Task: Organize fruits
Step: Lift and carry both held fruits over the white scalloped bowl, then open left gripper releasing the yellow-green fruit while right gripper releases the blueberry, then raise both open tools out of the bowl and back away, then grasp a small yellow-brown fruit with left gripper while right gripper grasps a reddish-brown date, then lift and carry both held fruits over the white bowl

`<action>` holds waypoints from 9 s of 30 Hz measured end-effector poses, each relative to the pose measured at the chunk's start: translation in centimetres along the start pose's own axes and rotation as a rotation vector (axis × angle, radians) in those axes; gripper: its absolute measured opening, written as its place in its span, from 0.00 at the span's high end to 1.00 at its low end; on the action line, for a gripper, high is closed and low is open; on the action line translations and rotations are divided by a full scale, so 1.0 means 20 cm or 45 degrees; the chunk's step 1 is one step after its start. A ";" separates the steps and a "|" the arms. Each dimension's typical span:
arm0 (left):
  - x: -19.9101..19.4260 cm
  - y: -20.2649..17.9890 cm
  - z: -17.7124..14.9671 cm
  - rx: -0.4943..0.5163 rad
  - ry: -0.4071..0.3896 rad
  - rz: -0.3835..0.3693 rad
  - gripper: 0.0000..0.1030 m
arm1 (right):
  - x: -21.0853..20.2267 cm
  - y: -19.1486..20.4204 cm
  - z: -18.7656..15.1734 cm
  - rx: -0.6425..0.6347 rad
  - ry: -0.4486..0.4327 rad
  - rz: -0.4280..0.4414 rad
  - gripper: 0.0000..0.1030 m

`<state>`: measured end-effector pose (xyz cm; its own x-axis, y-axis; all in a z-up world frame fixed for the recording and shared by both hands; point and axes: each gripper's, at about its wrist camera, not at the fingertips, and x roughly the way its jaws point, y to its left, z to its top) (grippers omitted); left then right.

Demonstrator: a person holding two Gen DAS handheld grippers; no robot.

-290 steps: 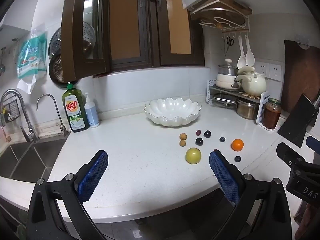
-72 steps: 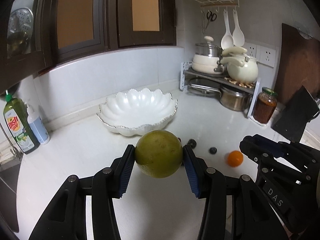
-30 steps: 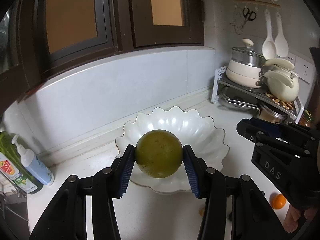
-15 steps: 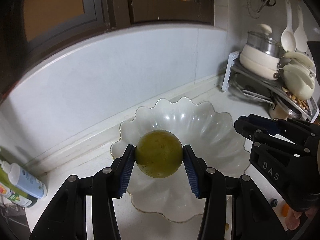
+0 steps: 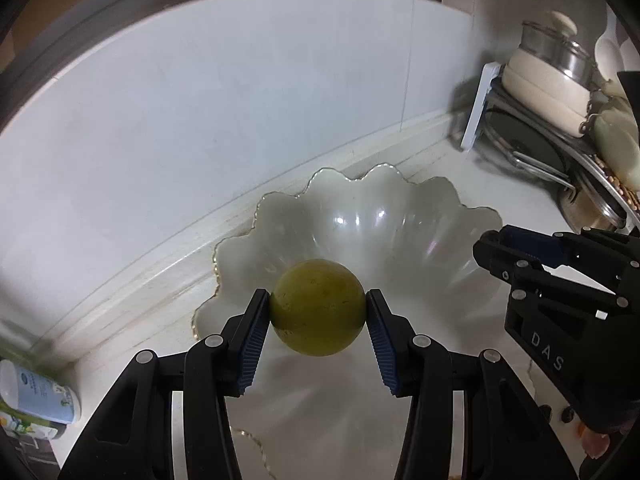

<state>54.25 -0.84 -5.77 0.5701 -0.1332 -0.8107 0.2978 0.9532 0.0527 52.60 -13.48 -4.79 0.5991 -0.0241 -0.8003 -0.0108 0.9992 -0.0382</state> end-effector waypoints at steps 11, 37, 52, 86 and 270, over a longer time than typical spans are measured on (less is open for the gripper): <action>0.23 0.02 0.02 -0.005 0.148 -0.002 0.53 | 0.23 0.00 0.01 0.004 0.175 0.021 0.78; 0.15 0.06 0.01 -0.013 0.116 0.140 0.36 | 0.18 -0.03 -0.02 0.066 0.171 0.008 0.52; -0.25 0.01 -0.08 -0.013 -0.067 0.177 0.31 | -0.24 -0.05 -0.13 0.115 -0.064 -0.023 0.52; -1.13 -0.33 -0.46 0.008 -0.432 0.128 0.31 | -1.14 -0.17 -0.62 0.110 -0.449 -0.054 0.52; -0.87 -0.46 -0.78 -0.010 -0.426 -0.056 0.77 | -0.93 -0.05 -0.94 0.109 -0.425 0.009 0.83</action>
<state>29.63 -2.95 -1.29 0.7770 -0.2547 -0.5757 0.3225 0.9464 0.0165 26.40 -14.60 -1.24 0.8284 -0.0199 -0.5598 0.0430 0.9987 0.0281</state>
